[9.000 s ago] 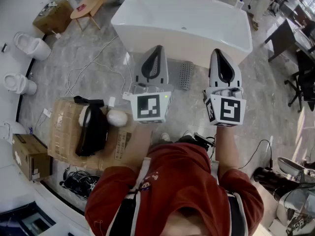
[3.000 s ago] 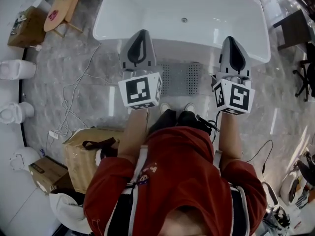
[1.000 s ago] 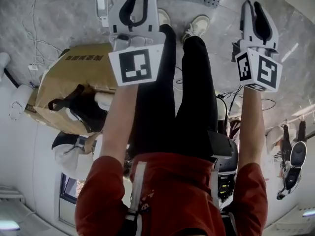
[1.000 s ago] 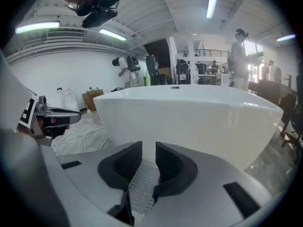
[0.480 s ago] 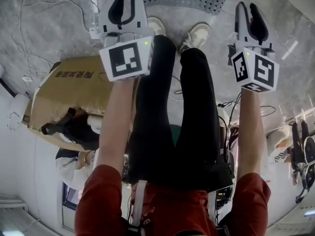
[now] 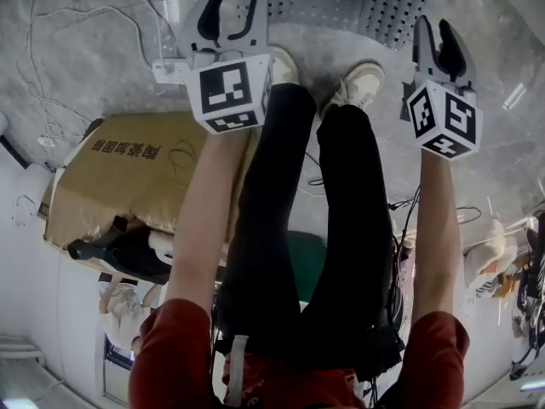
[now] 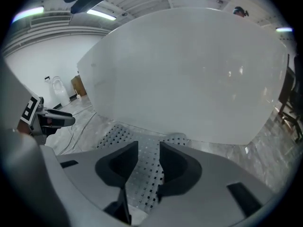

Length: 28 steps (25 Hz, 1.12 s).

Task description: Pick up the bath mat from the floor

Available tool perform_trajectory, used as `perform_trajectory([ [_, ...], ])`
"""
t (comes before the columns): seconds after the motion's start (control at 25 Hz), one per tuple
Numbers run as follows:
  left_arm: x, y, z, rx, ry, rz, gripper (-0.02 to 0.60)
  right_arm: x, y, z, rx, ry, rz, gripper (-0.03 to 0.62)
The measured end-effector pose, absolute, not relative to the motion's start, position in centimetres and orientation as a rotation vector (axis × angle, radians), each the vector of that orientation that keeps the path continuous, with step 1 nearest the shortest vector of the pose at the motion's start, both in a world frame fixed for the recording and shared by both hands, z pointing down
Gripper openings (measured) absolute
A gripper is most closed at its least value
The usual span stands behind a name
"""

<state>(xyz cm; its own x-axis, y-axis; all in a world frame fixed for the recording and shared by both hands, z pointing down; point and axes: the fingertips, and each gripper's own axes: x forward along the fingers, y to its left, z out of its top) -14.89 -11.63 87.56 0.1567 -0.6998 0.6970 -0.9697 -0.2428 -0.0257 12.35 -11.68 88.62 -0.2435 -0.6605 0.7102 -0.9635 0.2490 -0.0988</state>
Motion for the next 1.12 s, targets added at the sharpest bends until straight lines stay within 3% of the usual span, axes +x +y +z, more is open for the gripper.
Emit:
perform_trajectory([
  [0.72, -18.8, -9.4, 105.2, 1.742, -1.435, 0.951, 0.348, 15.9, -10.8, 105.4, 1.447, -1.727, 0.907, 0.322],
  [1.12, -19.4, -9.3, 110.3, 1.647, -1.4, 1.017, 0.38, 18.2, -9.7, 111.2, 1.438, -1.601, 1.006, 0.36],
])
